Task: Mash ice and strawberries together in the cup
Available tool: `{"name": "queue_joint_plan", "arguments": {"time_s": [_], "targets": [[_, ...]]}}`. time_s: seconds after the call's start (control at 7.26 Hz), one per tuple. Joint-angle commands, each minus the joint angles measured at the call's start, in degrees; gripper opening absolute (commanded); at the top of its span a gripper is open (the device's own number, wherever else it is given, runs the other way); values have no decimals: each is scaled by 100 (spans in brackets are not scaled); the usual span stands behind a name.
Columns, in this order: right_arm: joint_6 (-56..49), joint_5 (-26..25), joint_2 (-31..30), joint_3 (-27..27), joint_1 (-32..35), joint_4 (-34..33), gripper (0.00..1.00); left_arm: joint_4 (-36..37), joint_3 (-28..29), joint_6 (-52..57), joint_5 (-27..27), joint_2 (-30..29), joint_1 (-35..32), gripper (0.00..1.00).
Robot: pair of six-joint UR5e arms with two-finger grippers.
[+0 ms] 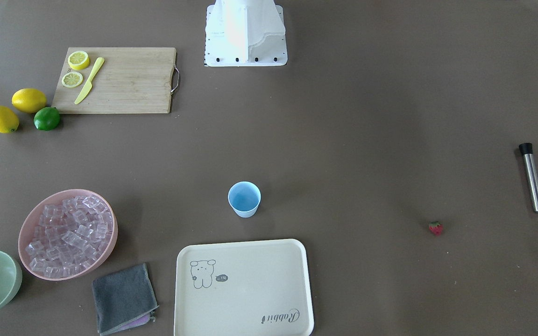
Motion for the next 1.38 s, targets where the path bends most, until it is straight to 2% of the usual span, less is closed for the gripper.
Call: {"name": "queue_joint_plan", "arguments": {"time_s": [0.0, 0.55, 1.1, 1.24], "targets": [[5, 6, -113, 146, 50, 0, 100, -17, -17, 1, -5, -3, 24, 98], [13, -3, -385, 532, 120, 0, 100, -35, -227, -7, -14, 163, 24, 98], [22, 6, -307, 463, 112, 0, 100, -52, -123, -7, -14, 94, 59, 98], [40, 23, -107, 375, 24, 0, 100, -61, -88, -7, -14, 77, 59, 98]]}}
